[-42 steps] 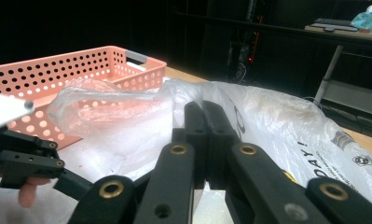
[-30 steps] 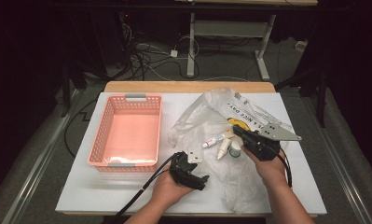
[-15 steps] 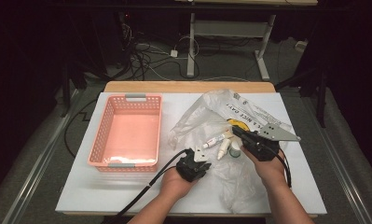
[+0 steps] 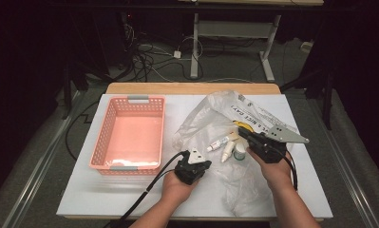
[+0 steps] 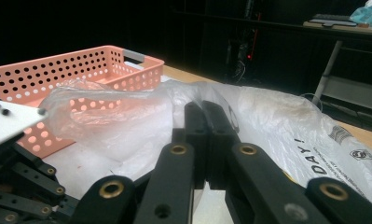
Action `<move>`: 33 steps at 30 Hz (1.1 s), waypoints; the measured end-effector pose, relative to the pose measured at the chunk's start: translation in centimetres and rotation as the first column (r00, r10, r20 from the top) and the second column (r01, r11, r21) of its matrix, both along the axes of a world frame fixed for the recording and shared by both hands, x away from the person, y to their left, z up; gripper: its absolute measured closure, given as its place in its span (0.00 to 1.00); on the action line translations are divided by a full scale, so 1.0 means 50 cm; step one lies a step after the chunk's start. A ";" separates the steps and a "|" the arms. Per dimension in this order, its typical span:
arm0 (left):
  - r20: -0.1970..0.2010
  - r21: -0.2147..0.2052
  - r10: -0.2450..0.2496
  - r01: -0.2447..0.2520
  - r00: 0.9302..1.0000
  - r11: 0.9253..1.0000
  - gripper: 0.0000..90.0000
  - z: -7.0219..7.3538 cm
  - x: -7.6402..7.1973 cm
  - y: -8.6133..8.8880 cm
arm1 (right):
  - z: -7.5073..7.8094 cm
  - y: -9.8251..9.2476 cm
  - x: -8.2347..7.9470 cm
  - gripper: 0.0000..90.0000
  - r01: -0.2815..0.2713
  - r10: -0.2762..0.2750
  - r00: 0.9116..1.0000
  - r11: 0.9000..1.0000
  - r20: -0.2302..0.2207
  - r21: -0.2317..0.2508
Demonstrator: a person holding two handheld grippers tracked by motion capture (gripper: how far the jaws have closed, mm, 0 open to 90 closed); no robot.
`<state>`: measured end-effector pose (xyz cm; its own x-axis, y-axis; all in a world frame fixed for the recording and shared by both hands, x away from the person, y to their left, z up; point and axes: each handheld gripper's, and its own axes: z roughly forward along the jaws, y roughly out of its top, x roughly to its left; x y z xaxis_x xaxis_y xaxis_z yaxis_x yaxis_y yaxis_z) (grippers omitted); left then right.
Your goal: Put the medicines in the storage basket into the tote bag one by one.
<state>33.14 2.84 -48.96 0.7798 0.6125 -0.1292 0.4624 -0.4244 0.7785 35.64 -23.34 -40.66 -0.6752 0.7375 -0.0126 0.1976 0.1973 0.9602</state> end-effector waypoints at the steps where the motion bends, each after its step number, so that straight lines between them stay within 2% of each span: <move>1: 0.009 -0.013 -0.003 0.003 1.000 1.000 0.99 0.001 -0.002 0.003 | 0.000 0.000 0.001 1.00 0.000 0.000 1.000 1.000 0.002 -0.002; 5: 0.018 -0.091 0.006 -0.005 1.000 0.996 0.99 0.006 -0.009 0.022 | 0.001 0.001 0.001 1.00 0.001 -0.001 1.000 1.000 0.004 -0.005; 10: 0.094 -0.109 0.022 -0.012 0.995 0.994 0.99 0.036 -0.030 0.047 | 0.002 0.000 -0.003 1.00 -0.004 0.004 1.000 1.000 0.008 -0.007; 12: 0.116 -0.090 0.030 -0.020 0.993 0.996 0.99 0.046 -0.032 0.052 | 0.001 0.002 -0.004 1.00 -0.007 0.007 1.000 1.000 0.012 -0.012; 13: 0.112 -0.075 0.039 -0.030 0.993 0.997 0.99 0.045 -0.031 0.053 | 0.000 0.003 -0.005 1.00 -0.005 0.005 1.000 1.000 0.009 -0.013; 16: 0.080 -0.020 0.019 -0.017 0.997 1.000 0.98 0.031 -0.028 0.049 | -0.001 0.003 -0.006 1.00 -0.009 0.009 1.000 1.000 0.004 -0.017; 17: 0.065 -0.019 0.008 -0.007 0.998 1.000 0.92 0.029 -0.027 0.047 | -0.001 0.003 -0.007 1.00 -0.010 0.010 1.000 1.000 0.004 -0.018; 19: 0.011 0.014 0.001 -0.001 1.000 1.000 0.60 0.021 -0.020 0.041 | -0.001 0.002 -0.007 1.00 -0.006 0.007 1.000 1.000 0.007 -0.019; 21: -0.029 0.097 0.034 -0.031 0.999 0.995 0.33 0.009 -0.010 0.033 | -0.001 0.001 -0.007 1.00 -0.004 0.004 1.000 1.000 0.005 -0.017; 22: -0.084 0.133 0.015 -0.004 0.996 0.991 0.37 -0.003 -0.004 0.032 | -0.001 0.001 -0.007 1.00 -0.003 0.003 1.000 1.000 0.006 -0.016; 23: -0.061 0.136 0.026 -0.017 0.998 0.991 0.45 -0.005 -0.008 0.031 | 0.000 0.001 -0.008 1.00 -0.004 0.005 1.000 1.000 0.008 -0.017; 25: -0.036 0.149 -0.030 0.035 0.999 0.988 0.67 -0.005 -0.014 0.024 | 0.000 0.001 -0.008 1.00 -0.007 0.007 1.000 1.000 0.008 -0.018; 27: -0.035 0.148 -0.072 0.076 0.997 0.986 0.88 -0.004 -0.018 0.021 | -0.001 0.002 -0.007 1.00 -0.007 0.007 1.000 1.000 0.006 -0.018; 28: -0.030 0.151 -0.069 0.073 0.997 0.986 0.98 -0.004 -0.019 0.019 | -0.001 0.003 -0.007 1.00 -0.007 0.007 1.000 1.000 0.006 -0.018; 31: 0.002 0.161 -0.061 0.060 0.998 0.985 0.98 -0.004 -0.027 0.018 | 0.000 0.004 -0.008 1.00 -0.007 0.007 1.000 1.000 0.009 -0.018; 33: 0.019 0.138 -0.039 0.036 0.999 0.990 0.98 -0.003 -0.029 0.023 | 0.000 0.003 -0.009 1.00 -0.007 0.008 1.000 1.000 0.010 -0.018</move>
<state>31.70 4.01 -49.12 0.8040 0.5940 -0.0284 0.4281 -0.5450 0.7209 35.19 -23.17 -40.66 -0.6804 0.7321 -0.0328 0.1862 0.2160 0.9585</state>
